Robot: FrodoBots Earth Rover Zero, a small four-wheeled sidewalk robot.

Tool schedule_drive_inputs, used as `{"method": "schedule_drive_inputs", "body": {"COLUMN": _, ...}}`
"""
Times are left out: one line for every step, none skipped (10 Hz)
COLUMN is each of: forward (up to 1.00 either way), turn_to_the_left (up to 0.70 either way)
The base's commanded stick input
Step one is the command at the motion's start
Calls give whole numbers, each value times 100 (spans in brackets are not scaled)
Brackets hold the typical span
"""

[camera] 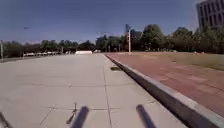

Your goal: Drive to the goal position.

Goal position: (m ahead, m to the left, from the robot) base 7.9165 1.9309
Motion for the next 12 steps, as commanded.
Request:
{"method": "schedule_drive_inputs", "body": {"forward": 68, "turn_to_the_left": 0}}
{"method": "schedule_drive_inputs", "body": {"forward": 68, "turn_to_the_left": 0}}
{"method": "schedule_drive_inputs", "body": {"forward": 68, "turn_to_the_left": 0}}
{"method": "schedule_drive_inputs", "body": {"forward": 68, "turn_to_the_left": 0}}
{"method": "schedule_drive_inputs", "body": {"forward": 68, "turn_to_the_left": 0}}
{"method": "schedule_drive_inputs", "body": {"forward": 69, "turn_to_the_left": 0}}
{"method": "schedule_drive_inputs", "body": {"forward": 69, "turn_to_the_left": 0}}
{"method": "schedule_drive_inputs", "body": {"forward": 69, "turn_to_the_left": 0}}
{"method": "schedule_drive_inputs", "body": {"forward": 69, "turn_to_the_left": 0}}
{"method": "schedule_drive_inputs", "body": {"forward": 69, "turn_to_the_left": 0}}
{"method": "schedule_drive_inputs", "body": {"forward": 70, "turn_to_the_left": 0}}
{"method": "schedule_drive_inputs", "body": {"forward": 70, "turn_to_the_left": 0}}
